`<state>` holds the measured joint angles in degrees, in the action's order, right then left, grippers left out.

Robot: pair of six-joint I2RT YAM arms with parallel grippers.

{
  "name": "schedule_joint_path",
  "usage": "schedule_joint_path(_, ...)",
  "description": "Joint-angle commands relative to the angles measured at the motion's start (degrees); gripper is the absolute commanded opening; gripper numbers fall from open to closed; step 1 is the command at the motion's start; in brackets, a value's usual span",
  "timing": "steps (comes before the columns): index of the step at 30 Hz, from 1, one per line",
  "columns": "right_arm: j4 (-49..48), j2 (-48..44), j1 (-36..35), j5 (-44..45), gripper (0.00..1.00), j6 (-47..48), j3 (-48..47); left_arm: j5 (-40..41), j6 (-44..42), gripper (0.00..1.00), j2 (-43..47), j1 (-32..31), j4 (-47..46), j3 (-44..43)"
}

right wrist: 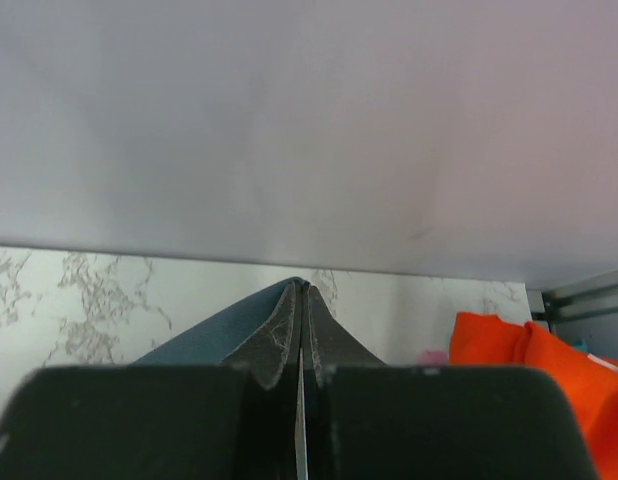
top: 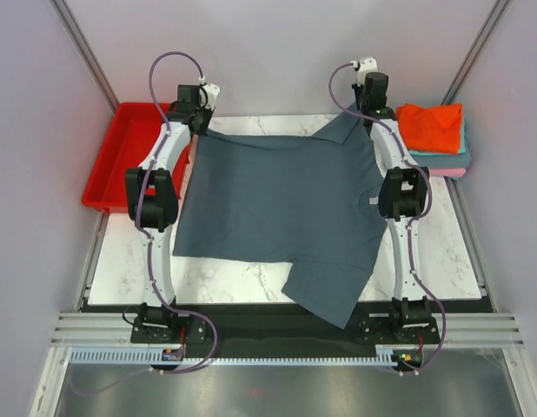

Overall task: Fold and stack the t-shirts
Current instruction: Flatten the tshirt out

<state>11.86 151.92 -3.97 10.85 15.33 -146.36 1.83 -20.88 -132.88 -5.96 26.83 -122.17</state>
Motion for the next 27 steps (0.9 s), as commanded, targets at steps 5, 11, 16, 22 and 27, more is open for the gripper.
schedule_joint_path(5, -15.90, 3.82, -0.34, 0.66, 0.00, -0.39, -5.15, 5.03, 0.49, 0.02, -1.77, 0.42, -0.64, -3.25)
schedule_joint_path(11, -20.82, 4.62, -1.83, -2.15, 0.00, -1.00, -4.89, 5.82, 1.02, 0.02, -1.15, 0.51, -0.73, -2.81)
schedule_joint_path(16, -23.01, 4.79, -4.03, -3.99, 0.00, -2.50, -4.89, 6.87, 1.72, 0.02, -0.63, 0.51, -0.90, -2.28)
schedule_joint_path(22, -25.13, 4.97, -5.96, -4.88, 0.00, -0.66, -4.54, 8.72, 0.76, 0.02, -0.28, 0.51, -1.86, -1.58)
schedule_joint_path(27, -23.03, 1.38, -4.82, -2.77, 0.00, 0.40, -1.30, 8.46, -0.29, 0.02, -0.19, 0.51, -2.22, -1.76)
